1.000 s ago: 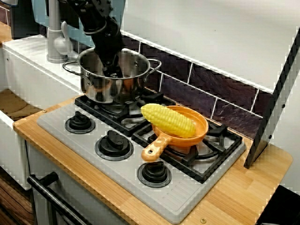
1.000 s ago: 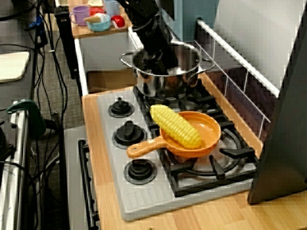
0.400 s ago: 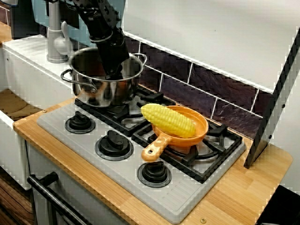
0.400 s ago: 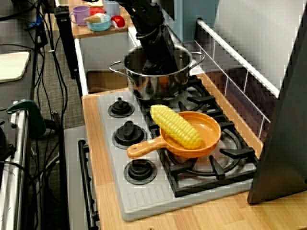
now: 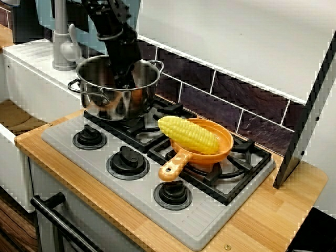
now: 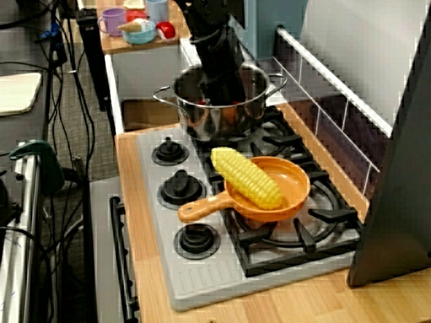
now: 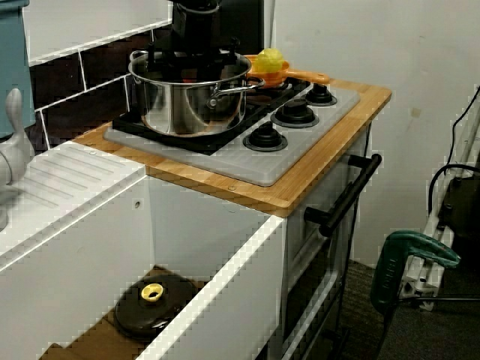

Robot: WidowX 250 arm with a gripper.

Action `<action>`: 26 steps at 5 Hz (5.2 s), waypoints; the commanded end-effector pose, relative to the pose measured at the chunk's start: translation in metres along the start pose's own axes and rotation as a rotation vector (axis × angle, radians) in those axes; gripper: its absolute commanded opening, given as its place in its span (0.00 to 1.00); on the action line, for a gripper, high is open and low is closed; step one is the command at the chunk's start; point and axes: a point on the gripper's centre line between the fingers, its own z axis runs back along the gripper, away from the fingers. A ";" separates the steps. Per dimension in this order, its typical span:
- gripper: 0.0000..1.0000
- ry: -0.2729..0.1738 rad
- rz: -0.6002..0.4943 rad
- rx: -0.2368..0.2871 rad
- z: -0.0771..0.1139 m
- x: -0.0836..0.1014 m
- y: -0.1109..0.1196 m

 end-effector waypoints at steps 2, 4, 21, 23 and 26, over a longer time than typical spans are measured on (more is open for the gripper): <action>0.00 -0.096 0.010 0.007 0.072 0.014 0.019; 0.00 -0.099 -0.025 -0.015 0.086 0.022 0.007; 0.99 0.030 -0.280 0.003 -0.011 0.093 -0.128; 1.00 0.038 -0.282 -0.005 -0.007 0.092 -0.122; 1.00 0.022 -0.259 -0.023 0.017 0.085 -0.114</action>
